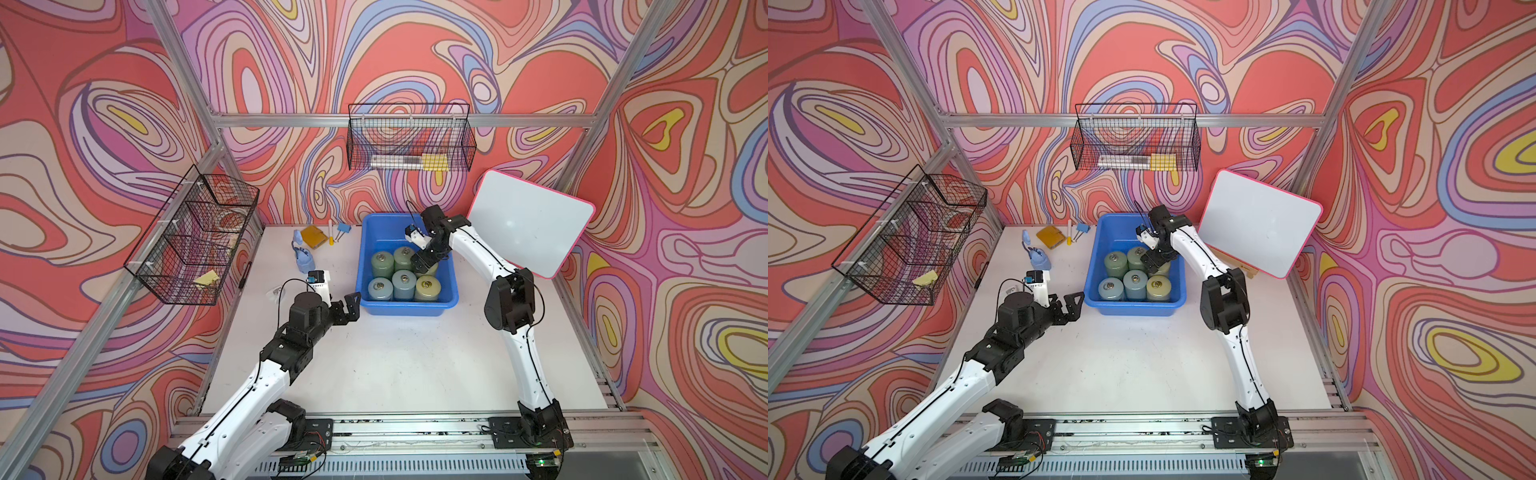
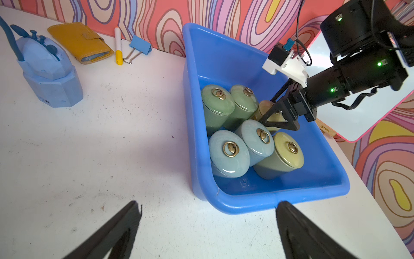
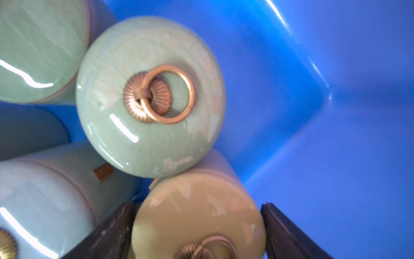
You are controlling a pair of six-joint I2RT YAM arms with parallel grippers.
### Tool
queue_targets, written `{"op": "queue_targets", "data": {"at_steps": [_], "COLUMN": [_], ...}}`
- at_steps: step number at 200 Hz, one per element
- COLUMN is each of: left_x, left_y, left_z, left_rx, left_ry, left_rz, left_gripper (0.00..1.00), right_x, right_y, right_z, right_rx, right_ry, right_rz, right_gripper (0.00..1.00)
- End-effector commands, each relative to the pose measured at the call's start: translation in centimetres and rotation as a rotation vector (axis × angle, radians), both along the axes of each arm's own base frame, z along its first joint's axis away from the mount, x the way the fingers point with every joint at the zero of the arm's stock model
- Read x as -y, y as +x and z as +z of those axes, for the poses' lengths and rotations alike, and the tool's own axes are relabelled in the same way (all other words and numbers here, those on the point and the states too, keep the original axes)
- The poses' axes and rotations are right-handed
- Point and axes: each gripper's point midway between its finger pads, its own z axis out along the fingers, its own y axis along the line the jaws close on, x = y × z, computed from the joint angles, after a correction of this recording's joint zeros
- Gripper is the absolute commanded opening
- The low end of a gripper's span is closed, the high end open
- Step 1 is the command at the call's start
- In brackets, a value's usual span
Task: Take the tea canister out of the basket
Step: Pick up the tea canister from the basket.
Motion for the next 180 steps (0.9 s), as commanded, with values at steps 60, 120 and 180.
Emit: {"op": "queue_targets", "data": {"at_steps": [60, 120, 180], "left_x": [0.2, 0.2, 0.1], "left_y": [0.0, 0.0, 0.0], "left_z": [0.0, 0.0, -0.1], "left_rx": [0.014, 0.015, 0.014], "left_ry": [0.006, 0.007, 0.01], "left_rz": [-0.013, -0.011, -0.008], "left_gripper": [0.99, 0.99, 0.99], "right_x": [1.9, 1.9, 1.7], "right_y": [0.0, -0.4, -0.7], "right_z": [-2.3, -3.3, -3.5], "right_rx": [-0.041, -0.074, -0.095], "right_ry": [-0.113, -0.117, -0.103], "right_rz": [-0.125, -0.137, -0.148], "right_gripper": [0.95, 0.93, 0.78]}}
